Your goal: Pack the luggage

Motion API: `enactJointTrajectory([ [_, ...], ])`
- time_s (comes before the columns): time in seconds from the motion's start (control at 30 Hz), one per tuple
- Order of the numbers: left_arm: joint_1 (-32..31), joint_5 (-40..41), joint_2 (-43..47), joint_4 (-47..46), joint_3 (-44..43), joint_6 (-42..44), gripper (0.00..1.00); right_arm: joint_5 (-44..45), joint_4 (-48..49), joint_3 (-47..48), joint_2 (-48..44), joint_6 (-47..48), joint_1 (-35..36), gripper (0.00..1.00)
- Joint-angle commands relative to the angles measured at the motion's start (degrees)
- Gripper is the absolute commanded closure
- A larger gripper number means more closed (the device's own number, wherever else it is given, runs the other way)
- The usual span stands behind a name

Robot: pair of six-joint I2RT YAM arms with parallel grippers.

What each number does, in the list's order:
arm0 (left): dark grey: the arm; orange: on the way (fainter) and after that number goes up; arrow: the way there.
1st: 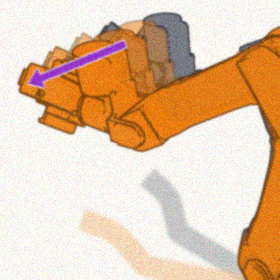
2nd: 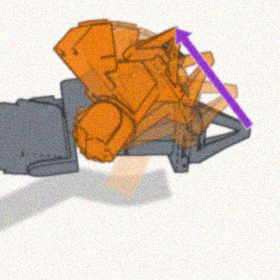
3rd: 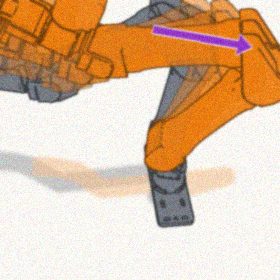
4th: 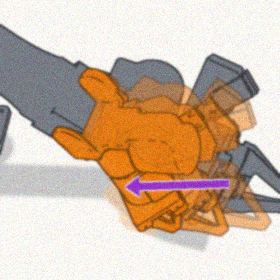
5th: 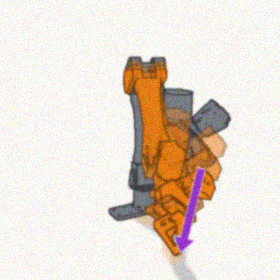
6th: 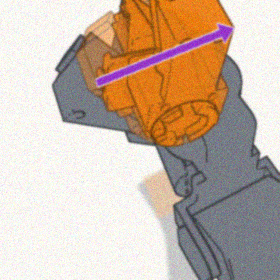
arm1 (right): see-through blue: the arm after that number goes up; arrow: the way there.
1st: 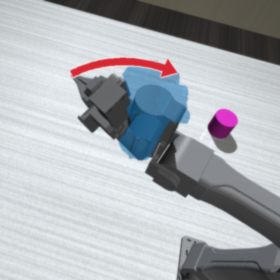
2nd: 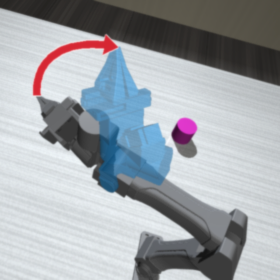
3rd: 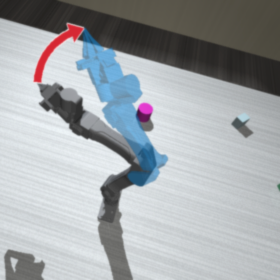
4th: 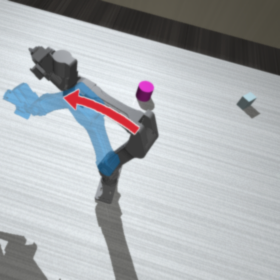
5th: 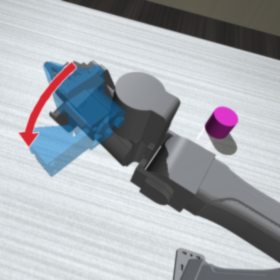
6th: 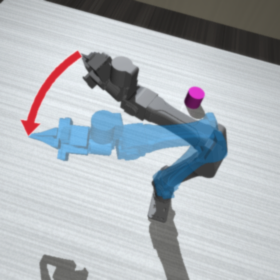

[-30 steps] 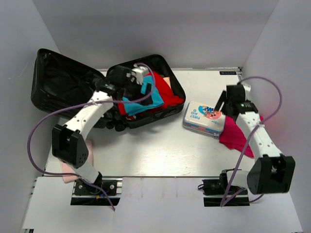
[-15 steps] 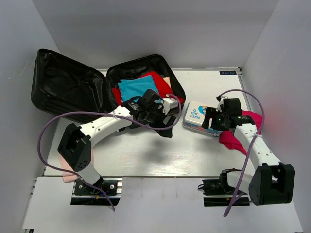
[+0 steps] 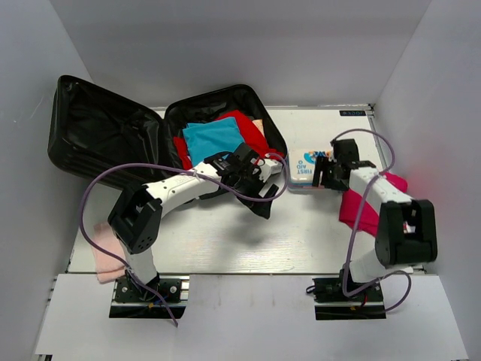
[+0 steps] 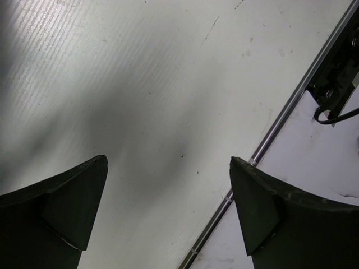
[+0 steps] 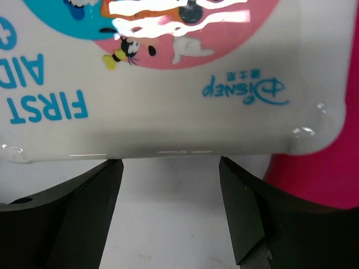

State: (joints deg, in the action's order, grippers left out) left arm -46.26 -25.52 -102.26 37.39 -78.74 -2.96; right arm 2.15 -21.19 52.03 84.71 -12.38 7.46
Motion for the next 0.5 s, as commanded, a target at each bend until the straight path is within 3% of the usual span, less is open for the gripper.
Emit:
enactJointTrajectory([
  [0.0,-0.23,0.99,1.27,-0.21,-1.95,0.68,0.0,7.77,8.18,8.07,3.87,-0.81,-0.52,0.25],
  [0.2,0.91,1.79,1.27,-2.05,-0.8,-0.55,0.0,10.67,1.68,16.09,4.34,0.87,-2.36,0.22],
  [0.3,1.26,2.05,1.62,-2.67,-0.54,-0.9,0.0,16.9,-3.4,12.58,0.74,-3.06,-3.76,0.18],
  [0.4,2.57,1.44,2.67,-2.85,0.16,-1.17,0.0,21.49,-15.79,8.89,-2.43,-8.76,-5.44,0.16],
  [0.47,3.19,0.91,2.85,-1.8,-0.18,-1.43,0.0,22.01,-16.51,3.72,-4.1,-9.59,-5.62,0.13],
])
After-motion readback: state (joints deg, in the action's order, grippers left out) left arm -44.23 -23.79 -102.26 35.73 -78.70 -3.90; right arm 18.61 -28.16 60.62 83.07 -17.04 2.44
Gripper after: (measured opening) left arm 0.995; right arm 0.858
